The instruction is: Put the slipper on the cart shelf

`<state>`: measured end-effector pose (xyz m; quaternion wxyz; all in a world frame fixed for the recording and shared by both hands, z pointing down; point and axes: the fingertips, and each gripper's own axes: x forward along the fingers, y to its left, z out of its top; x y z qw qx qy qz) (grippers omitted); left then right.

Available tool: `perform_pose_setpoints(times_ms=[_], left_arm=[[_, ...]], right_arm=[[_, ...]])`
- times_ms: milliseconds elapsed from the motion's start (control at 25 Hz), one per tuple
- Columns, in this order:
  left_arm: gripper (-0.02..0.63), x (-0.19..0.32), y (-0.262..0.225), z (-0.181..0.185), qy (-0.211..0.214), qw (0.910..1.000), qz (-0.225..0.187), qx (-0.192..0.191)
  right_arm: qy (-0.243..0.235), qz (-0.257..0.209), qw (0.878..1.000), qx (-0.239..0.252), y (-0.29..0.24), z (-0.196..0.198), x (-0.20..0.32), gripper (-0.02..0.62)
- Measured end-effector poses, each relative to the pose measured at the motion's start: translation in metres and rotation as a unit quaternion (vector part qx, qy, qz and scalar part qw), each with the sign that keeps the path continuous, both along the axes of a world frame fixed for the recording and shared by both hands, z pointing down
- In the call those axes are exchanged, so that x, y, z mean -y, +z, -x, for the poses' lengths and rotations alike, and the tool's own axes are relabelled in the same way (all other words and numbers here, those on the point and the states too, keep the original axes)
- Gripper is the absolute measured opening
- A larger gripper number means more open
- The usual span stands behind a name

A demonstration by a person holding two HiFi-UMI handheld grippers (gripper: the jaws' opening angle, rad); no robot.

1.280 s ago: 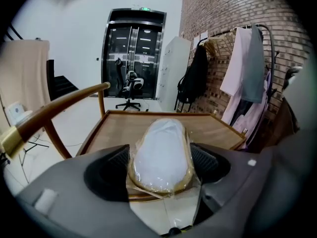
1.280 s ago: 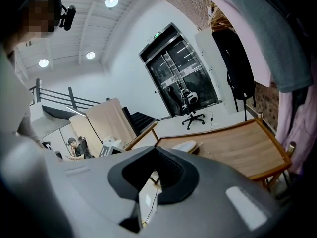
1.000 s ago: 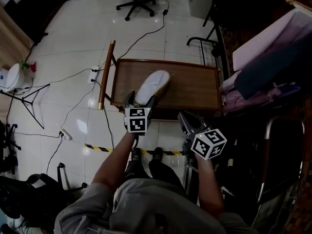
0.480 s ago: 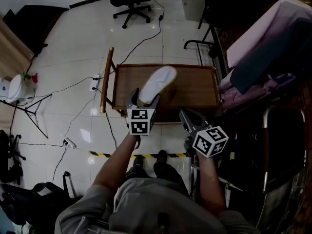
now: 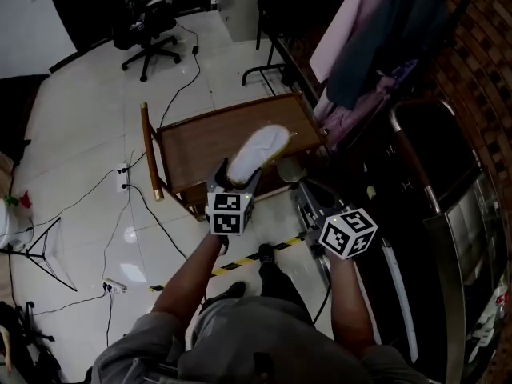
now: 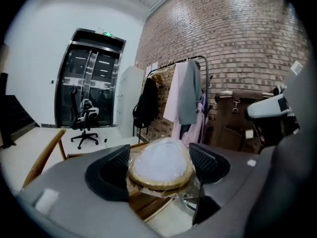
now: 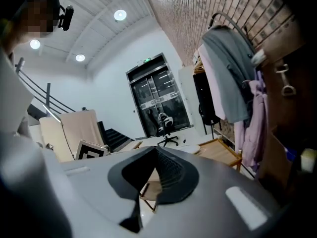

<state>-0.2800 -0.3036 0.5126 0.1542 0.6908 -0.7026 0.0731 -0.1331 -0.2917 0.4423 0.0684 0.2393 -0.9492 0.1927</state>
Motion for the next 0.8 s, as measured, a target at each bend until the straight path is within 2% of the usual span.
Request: perform_pose_setpoints(times_ms=[240, 480, 800], left_arm=[[0.379, -0.042, -0.015, -0.056, 0.103, 0.9945, -0.017, -0.001], [0.379, -0.085, -0.022, -0.138, 0.205, 0.9785, -0.011, -0.017], [0.379, -0.137, -0.037, -0.256, 0.326, 0.9443, -0.027, -0.032]], right_arm=[[0.099, -0.002, 0.995, -0.004, -0.001, -0.051, -0.066, -0.002], [0.189, -0.007, 0.982, -0.014, -0.012, -0.120, -0.110, -0.002], [0.287, -0.014, 0.958, -0.013, -0.020, -0.211, -0.161, -0.002]])
